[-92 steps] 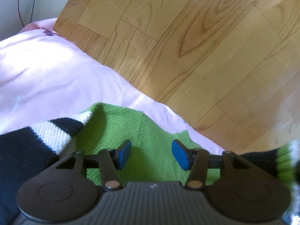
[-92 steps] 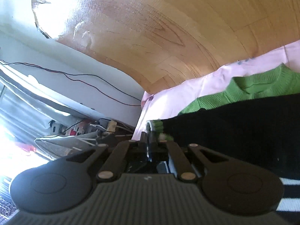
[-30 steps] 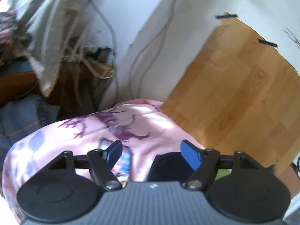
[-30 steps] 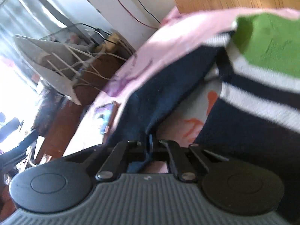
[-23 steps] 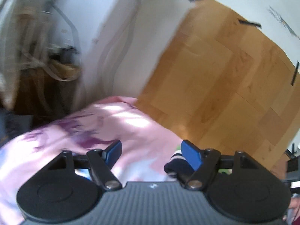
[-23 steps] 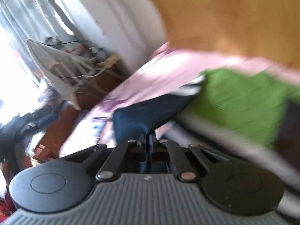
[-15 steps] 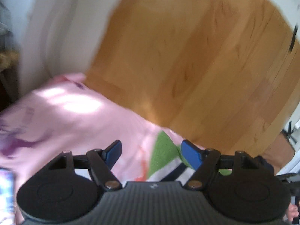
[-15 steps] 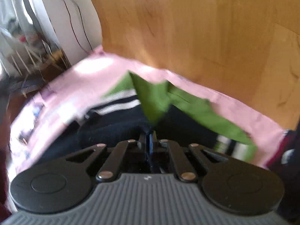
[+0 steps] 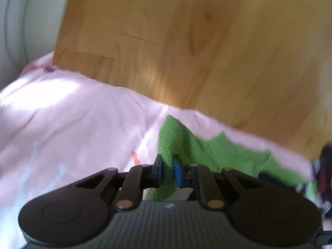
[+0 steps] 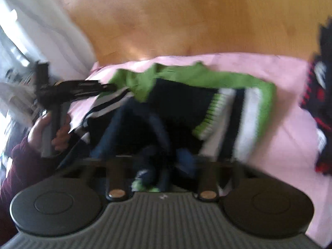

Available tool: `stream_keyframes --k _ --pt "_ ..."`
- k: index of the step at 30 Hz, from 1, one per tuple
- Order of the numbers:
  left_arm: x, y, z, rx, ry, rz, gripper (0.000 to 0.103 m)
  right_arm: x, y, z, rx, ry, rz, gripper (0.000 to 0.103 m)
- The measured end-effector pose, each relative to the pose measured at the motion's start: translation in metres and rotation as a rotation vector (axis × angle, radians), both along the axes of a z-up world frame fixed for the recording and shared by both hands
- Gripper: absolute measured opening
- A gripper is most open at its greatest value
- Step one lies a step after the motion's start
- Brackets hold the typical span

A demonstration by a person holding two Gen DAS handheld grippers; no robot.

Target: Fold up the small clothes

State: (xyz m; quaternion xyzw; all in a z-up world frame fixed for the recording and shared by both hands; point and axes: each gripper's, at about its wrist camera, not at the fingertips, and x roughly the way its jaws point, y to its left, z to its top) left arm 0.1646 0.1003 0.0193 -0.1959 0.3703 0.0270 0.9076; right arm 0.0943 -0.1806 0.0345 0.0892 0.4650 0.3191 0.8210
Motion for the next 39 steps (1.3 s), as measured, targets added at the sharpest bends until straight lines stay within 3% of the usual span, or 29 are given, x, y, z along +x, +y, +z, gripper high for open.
stream_keyframes --k 4,7,9,12,14,16,18,20,21,22,24,28,31,34,36,39 --pt "-0.008 0.042 -0.006 -0.167 -0.034 0.122 0.01 0.002 0.011 0.055 -0.006 -0.2 -0.01 0.006" --pt "-0.006 0.048 -0.017 -0.198 -0.023 0.14 0.01 0.013 0.006 0.071 -0.077 -0.285 -0.073 0.006" --pt "-0.004 0.048 -0.022 -0.183 -0.011 0.154 0.011 0.029 0.0 0.052 -0.166 -0.23 -0.126 0.007" --pt "-0.01 0.053 -0.016 -0.193 -0.017 0.169 0.017 0.046 -0.013 0.005 -0.25 -0.059 -0.205 0.011" --pt "-0.02 0.057 -0.003 -0.208 -0.061 0.189 0.021 0.044 -0.029 -0.009 -0.175 -0.012 -0.263 0.015" --pt "-0.028 0.057 0.008 -0.231 -0.111 0.179 0.023 0.039 -0.047 -0.008 -0.057 0.017 -0.308 0.038" --pt "-0.032 0.048 0.021 -0.241 -0.149 0.117 0.023 0.03 -0.054 -0.005 -0.005 -0.006 -0.331 0.044" --pt "-0.031 0.029 0.026 -0.223 -0.151 0.023 0.023 0.023 -0.051 -0.004 -0.02 -0.022 -0.322 0.043" --pt "-0.029 0.019 0.026 -0.216 -0.143 -0.025 0.023 0.023 -0.046 -0.006 -0.036 -0.026 -0.306 0.034" --pt "-0.027 0.01 0.025 -0.213 -0.131 -0.074 0.022 0.021 -0.042 -0.008 -0.061 -0.031 -0.294 0.014" --pt "-0.02 -0.008 0.018 -0.206 -0.087 -0.165 0.022 0.02 -0.034 -0.008 -0.135 -0.059 -0.301 0.003" --pt "-0.002 -0.032 -0.014 -0.177 0.062 -0.251 0.018 0.007 -0.034 0.015 -0.184 -0.181 -0.347 0.003" --pt "-0.002 -0.037 -0.013 -0.135 0.041 -0.255 0.017 0.002 -0.031 0.038 -0.122 -0.204 -0.317 0.003" --pt "-0.006 -0.03 -0.012 -0.171 0.041 -0.245 0.018 0.001 -0.019 0.05 -0.132 -0.223 -0.294 0.006" --pt "-0.013 -0.028 -0.005 -0.212 0.014 -0.245 0.018 0.007 -0.023 0.045 -0.109 -0.173 -0.334 0.011" --pt "-0.019 -0.03 0.009 -0.26 -0.041 -0.297 0.018 0.014 -0.04 0.02 -0.024 -0.013 -0.443 0.015"
